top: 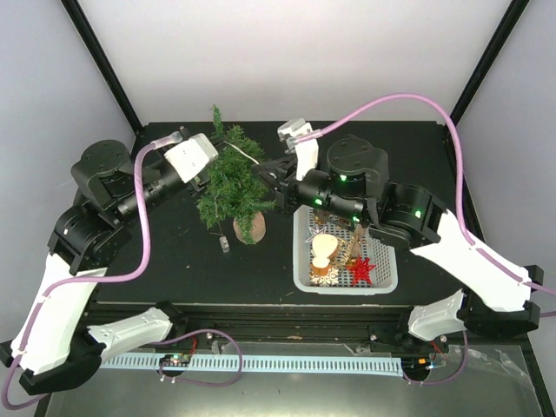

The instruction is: Decorate the small christmas tree

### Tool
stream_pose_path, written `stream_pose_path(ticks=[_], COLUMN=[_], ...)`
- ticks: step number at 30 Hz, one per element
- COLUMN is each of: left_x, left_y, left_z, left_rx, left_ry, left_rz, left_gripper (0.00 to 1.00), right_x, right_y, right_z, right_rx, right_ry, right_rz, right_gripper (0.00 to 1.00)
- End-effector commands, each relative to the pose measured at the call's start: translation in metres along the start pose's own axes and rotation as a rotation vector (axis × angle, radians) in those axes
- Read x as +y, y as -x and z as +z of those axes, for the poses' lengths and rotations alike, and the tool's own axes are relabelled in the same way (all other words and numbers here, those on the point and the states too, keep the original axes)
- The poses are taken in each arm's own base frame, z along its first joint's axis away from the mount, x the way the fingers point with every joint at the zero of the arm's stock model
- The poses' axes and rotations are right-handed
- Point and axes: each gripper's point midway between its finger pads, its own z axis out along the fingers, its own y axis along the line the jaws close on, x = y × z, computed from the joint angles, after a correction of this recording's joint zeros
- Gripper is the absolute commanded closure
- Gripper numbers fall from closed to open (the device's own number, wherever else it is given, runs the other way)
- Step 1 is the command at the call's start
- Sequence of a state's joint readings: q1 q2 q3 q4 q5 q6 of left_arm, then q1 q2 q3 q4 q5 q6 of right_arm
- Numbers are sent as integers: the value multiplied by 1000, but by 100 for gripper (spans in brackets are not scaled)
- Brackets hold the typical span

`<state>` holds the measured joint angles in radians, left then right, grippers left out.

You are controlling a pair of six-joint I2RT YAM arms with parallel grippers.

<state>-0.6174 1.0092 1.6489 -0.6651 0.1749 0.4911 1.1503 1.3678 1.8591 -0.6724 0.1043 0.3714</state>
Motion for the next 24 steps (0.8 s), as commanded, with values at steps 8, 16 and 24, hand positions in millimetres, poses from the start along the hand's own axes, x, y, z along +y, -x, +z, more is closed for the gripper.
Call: stream_pose_path(ticks=[8,16,24], left_x=[48,67,69], left_y=[-12,-12,-12], left_z=[-43,-75,-92], left_rx=[105,127,138], left_ry=[289,422,458], left_rz=[73,72,90], left_gripper=[98,98,98], right_x=[29,41,44], right_y=[-5,-13,-21], right_z=[32,58,65], right_rx=[47,95,118], right_ry=[126,160,169], right_rz=[-5,-13,-11], right_gripper=[99,99,95])
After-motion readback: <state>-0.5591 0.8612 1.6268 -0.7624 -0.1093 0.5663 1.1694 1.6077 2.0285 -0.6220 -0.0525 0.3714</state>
